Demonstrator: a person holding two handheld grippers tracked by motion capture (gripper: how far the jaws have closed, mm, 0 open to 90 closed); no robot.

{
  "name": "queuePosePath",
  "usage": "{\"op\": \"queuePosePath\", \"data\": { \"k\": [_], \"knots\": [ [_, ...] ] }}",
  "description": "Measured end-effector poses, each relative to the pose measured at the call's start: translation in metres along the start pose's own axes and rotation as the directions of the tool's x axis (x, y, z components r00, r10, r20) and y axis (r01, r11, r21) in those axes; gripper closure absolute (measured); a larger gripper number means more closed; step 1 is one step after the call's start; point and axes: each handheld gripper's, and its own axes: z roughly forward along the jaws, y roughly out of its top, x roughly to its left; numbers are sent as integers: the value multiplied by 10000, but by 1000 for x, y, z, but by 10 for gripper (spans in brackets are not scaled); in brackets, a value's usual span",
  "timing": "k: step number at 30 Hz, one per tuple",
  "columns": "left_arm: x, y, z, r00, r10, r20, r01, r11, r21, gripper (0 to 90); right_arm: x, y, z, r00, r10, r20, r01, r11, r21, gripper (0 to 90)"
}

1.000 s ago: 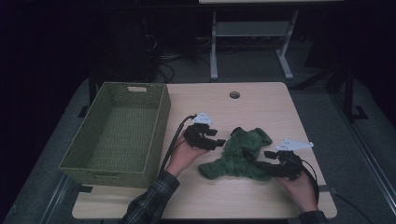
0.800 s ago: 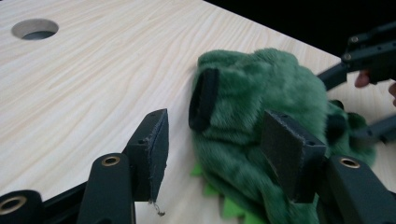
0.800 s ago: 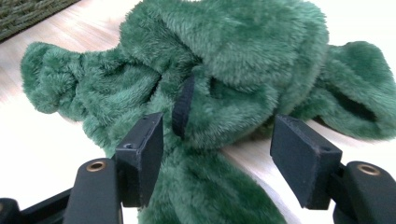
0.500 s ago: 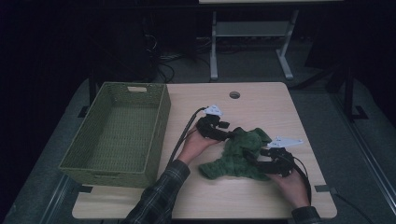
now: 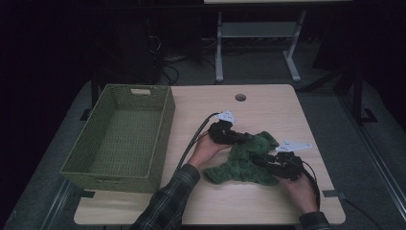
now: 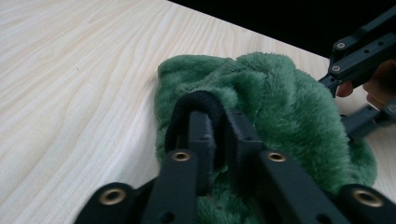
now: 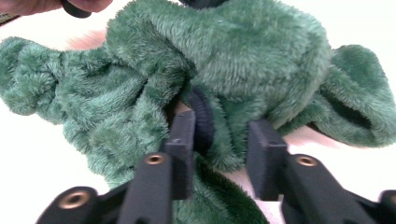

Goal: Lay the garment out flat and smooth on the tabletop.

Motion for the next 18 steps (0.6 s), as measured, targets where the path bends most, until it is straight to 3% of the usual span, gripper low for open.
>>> {"op": "queuePosePath", "data": {
  "k": [3,6,10,18],
  "knots": [
    [-2,2,-5,9998,204,45,-204,9998,-23,857,-1,0,-2,9999,-125,55,125,9998,-138,737],
    [-3,3,-9,9997,233,-56,-234,9996,-152,858,-2,1,-5,9997,-206,150,210,9995,-231,744],
    [-6,7,-29,9986,420,-311,-431,9984,-361,858,-4,4,-14,9993,-203,320,219,9985,-503,740],
    [-11,3,-69,9953,-102,-965,7,9952,-974,861,-11,19,-24,9983,-270,526,323,9941,-1032,733]
  ]
}}
